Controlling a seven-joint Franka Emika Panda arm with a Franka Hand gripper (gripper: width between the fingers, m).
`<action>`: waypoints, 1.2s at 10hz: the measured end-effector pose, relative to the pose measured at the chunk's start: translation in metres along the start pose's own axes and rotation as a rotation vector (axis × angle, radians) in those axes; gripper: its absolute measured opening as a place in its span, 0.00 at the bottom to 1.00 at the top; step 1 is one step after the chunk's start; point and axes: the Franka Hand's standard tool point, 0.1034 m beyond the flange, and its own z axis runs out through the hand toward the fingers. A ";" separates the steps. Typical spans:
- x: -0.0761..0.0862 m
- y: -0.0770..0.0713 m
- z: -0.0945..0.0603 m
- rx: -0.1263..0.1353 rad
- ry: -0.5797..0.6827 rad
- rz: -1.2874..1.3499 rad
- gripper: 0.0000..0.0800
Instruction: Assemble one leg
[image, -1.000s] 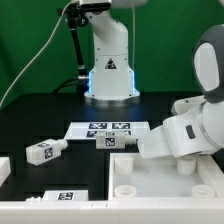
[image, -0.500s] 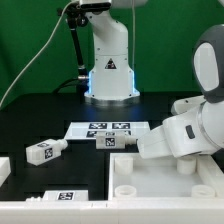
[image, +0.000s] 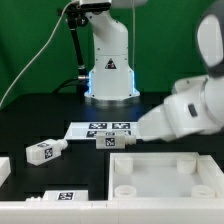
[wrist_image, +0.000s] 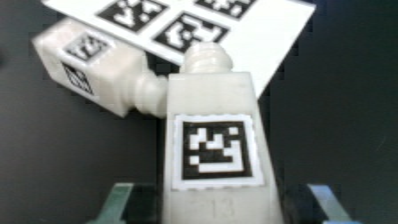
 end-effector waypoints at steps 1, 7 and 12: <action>-0.023 0.002 -0.017 -0.001 -0.006 -0.017 0.35; -0.016 0.020 -0.042 -0.056 0.392 -0.003 0.35; -0.025 0.043 -0.070 0.061 0.630 0.101 0.35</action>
Offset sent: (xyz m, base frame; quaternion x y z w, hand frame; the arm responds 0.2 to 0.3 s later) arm 0.0000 0.0000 0.0000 0.0000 0.1296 0.0000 0.9916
